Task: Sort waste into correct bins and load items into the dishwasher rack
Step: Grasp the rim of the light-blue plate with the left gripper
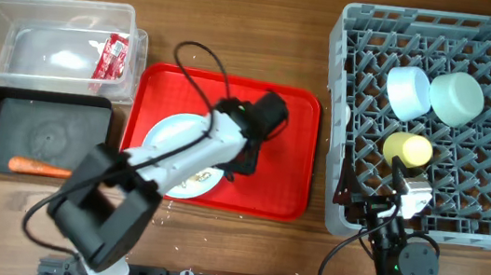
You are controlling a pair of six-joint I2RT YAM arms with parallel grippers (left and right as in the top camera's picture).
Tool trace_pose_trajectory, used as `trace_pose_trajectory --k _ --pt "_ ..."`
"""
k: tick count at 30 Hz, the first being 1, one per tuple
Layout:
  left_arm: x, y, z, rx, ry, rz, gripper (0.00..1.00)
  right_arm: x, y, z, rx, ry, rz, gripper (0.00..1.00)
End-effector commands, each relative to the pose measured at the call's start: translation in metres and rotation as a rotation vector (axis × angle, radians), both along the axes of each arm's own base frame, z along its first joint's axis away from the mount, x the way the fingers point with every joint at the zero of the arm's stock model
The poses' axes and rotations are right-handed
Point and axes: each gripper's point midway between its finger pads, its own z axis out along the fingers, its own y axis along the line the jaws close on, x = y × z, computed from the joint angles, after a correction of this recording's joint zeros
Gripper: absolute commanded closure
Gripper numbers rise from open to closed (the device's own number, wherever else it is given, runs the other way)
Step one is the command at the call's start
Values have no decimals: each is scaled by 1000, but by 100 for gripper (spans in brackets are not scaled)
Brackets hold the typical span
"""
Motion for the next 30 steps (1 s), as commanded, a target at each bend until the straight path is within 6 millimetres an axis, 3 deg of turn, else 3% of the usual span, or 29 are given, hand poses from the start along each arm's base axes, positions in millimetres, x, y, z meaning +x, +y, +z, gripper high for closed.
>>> trace_pose_trajectory --k 1,5,11,14,23,27,30 --pt "0 -1 -19 71 -2 -32 66 0 -1 3 -7 -14 -5 0" --pt "-3 2 -38 107 33 -33 95 0 -1 3 -7 -14 -5 0" --pt "5 20 -28 206 -24 -1 96 0 -1 3 -7 -14 -5 0" --pt "5 35 -4 262 -66 64 96 0 -1 3 -7 -14 -5 0" --pt "11 33 61 174 -166 21 96 0 -1 3 -7 -14 -5 0" --pt "16 29 81 162 -187 -1 96 0 -1 3 -7 -14 -5 0" --pt "18 39 90 214 -204 -2 96 0 -1 3 -7 -14 -5 0"
